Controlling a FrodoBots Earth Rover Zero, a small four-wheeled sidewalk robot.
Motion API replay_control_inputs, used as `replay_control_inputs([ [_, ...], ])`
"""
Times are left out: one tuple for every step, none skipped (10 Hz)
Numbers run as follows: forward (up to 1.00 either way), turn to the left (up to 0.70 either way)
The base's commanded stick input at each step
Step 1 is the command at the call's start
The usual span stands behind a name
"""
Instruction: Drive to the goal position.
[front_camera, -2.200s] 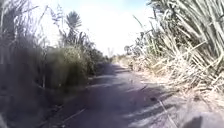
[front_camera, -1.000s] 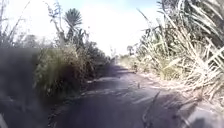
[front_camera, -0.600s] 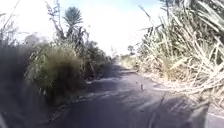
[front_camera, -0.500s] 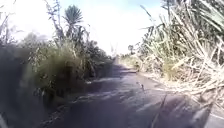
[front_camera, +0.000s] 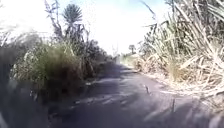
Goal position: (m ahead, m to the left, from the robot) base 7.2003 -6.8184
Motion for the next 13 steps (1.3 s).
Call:
replay_control_inputs([
  [0.45, 0.0],
  [0.45, 0.0],
  [0.45, 0.0],
  [0.45, 0.0],
  [0.45, 0.0],
  [0.45, 0.0],
  [0.45, 0.0],
  [0.45, 0.0],
  [0.45, 0.0],
  [0.45, 0.0],
  [0.45, 0.0],
  [0.45, 0.0],
  [0.45, 0.0],
])
